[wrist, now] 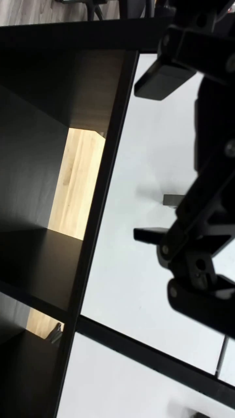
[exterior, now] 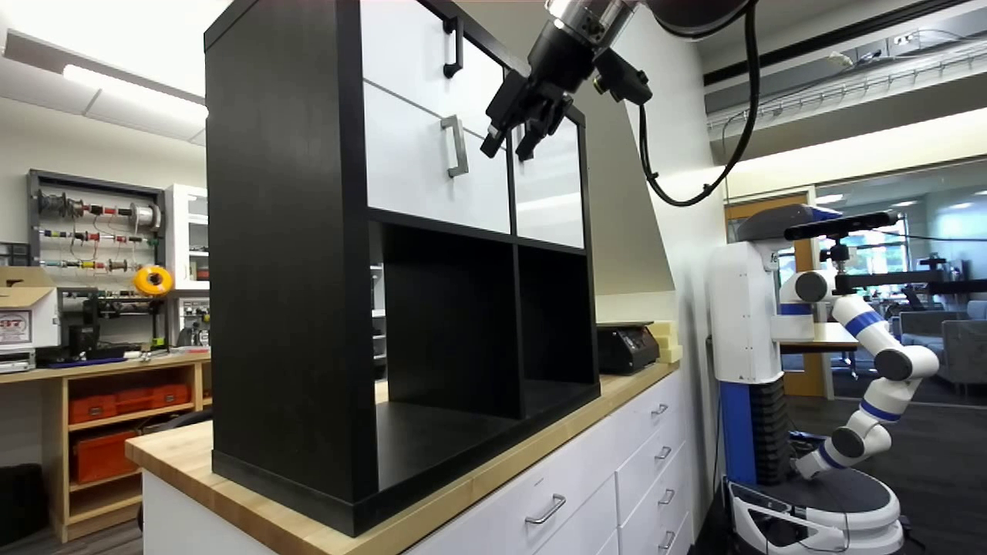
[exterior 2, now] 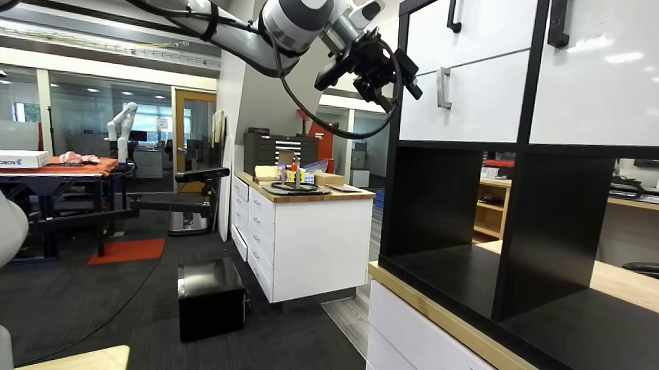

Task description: Open the bottom left white drawer

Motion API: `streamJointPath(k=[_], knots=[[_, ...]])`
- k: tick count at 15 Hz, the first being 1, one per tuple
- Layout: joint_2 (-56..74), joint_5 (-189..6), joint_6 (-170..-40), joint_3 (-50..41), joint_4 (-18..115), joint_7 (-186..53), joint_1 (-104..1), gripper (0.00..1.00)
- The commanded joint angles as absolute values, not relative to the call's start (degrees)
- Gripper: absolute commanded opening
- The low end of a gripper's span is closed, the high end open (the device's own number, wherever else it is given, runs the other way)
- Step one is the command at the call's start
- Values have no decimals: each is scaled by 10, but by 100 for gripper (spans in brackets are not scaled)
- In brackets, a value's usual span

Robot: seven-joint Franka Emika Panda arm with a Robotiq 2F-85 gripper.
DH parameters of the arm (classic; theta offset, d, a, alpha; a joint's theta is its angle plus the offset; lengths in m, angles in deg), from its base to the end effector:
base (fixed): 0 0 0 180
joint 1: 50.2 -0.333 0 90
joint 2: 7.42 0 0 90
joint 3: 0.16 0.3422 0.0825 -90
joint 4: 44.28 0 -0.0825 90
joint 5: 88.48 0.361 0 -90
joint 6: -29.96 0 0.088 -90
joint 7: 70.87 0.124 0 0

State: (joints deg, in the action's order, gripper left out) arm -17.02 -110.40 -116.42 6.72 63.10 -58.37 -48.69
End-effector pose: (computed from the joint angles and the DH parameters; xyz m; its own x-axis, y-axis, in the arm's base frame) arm 0.5416 0.0591 0.7000 0.6359 0.1769 0.7512 -0.0024 -0.9729 0.2312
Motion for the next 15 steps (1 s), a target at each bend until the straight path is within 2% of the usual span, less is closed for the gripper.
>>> streamJointPath(k=[1, 15], knots=[[-143, -1131, -1180, 66, 582, -564, -483, 100], [-48, -1171, -1272, 49, 477, -519, -483, 100]])
